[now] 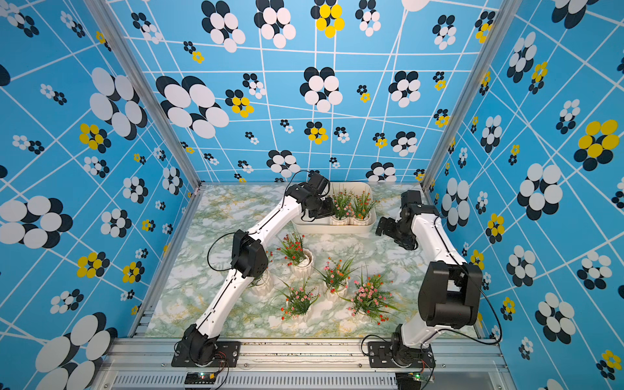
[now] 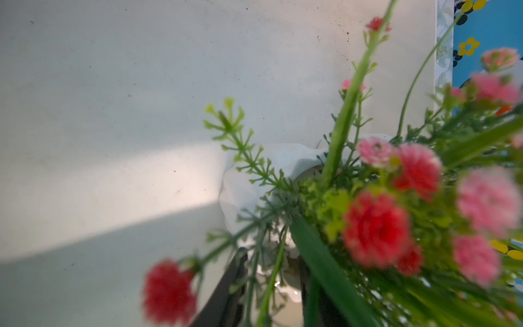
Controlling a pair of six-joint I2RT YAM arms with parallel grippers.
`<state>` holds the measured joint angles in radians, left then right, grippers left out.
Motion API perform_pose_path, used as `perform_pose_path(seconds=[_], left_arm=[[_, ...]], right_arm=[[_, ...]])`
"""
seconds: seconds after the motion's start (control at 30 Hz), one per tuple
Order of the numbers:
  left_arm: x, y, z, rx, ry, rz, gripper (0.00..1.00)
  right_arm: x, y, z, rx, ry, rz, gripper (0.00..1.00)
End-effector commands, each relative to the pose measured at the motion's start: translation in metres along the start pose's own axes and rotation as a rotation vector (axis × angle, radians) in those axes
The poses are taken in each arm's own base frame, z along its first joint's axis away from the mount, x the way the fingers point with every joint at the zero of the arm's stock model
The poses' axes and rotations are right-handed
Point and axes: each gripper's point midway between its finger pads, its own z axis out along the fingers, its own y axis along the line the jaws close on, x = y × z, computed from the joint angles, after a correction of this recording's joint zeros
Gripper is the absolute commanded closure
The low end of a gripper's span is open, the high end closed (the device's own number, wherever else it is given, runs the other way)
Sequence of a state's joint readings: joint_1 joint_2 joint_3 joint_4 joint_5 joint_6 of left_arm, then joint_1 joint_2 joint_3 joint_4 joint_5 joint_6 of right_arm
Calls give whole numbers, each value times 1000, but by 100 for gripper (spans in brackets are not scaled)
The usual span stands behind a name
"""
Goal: Put the potted gypsophila into the storage box
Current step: Place the baby's breath potted plant at the storage box.
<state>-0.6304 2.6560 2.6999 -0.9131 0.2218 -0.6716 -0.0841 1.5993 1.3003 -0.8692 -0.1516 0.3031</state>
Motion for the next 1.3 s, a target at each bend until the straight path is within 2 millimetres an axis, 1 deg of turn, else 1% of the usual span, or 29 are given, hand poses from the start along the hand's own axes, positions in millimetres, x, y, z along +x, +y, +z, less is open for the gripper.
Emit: perform_pose_path(seconds=[0.0, 0.03, 0.13, 0.17, 0.2, 0.27, 0.37, 0.43, 0.5, 0.53, 0.6, 0.73, 0.77, 0.8, 0.87, 0.9, 0.93, 0.97, 1.03, 1.13, 1.27], left_arm=[[-18, -34, -62, 46, -88, 77, 58], [-20, -37, -73, 44, -96, 91, 50], [-21, -41, -111, 20, -125, 135, 39], [-22, -41, -123, 3, -136, 151, 35], [-22, -41, -138, -12, -152, 164, 30], [-23, -40, -164, -39, -179, 183, 23], [-22, -37, -200, -54, -201, 179, 14], [-20, -32, -222, -89, -221, 186, 8], [-15, -25, -239, -118, -227, 187, 0], [-13, -22, -245, -126, -227, 185, 0], [-7, -14, -257, -138, -227, 173, 1], [2, 6, -276, -145, -253, 137, 0], [5, 17, -272, -151, -246, 115, 0], [8, 22, -284, -136, -268, 94, 1], [16, 42, -292, -133, -277, 46, 0], [23, 58, -289, -144, -265, 14, 0], [28, 71, -293, -143, -265, -16, 1], [34, 84, -296, -146, -262, -45, 1], [47, 112, -306, -157, -255, -110, 1], [66, 145, -322, -188, -267, -171, 0], [89, 178, -339, -221, -271, -236, 0]], right_arm=[[5, -4, -20, 19, -12, 8, 1], [5, -4, -23, 22, -18, 3, 1], [8, -4, -31, 19, -26, -10, 1], [10, -1, -33, 10, -26, -18, 3], [12, 1, -36, 4, -24, -31, 6], [17, 9, -42, 6, -10, -81, 10], [23, 22, -54, 24, 1, -163, 9], [26, 38, -61, 4, -6, -199, 9], [30, 59, -67, -26, -25, -229, 9], [35, 75, -68, -45, -28, -265, 9], [41, 100, -68, -60, -39, -308, 9], [57, 145, -57, -83, -31, -383, 9], [62, 158, -53, -91, -27, -402, 9], [67, 169, -48, -93, -21, -421, 9], [76, 189, -40, -91, -13, -462, 9], [82, 198, -35, -84, -3, -486, 9], [85, 210, -32, -85, -6, -510, 11], [88, 217, -28, -76, -3, -528, 13], [96, 225, -15, -35, 16, -567, 19], [104, 229, 5, -11, 54, -583, 26], [114, 233, 24, -3, 89, -595, 34]])
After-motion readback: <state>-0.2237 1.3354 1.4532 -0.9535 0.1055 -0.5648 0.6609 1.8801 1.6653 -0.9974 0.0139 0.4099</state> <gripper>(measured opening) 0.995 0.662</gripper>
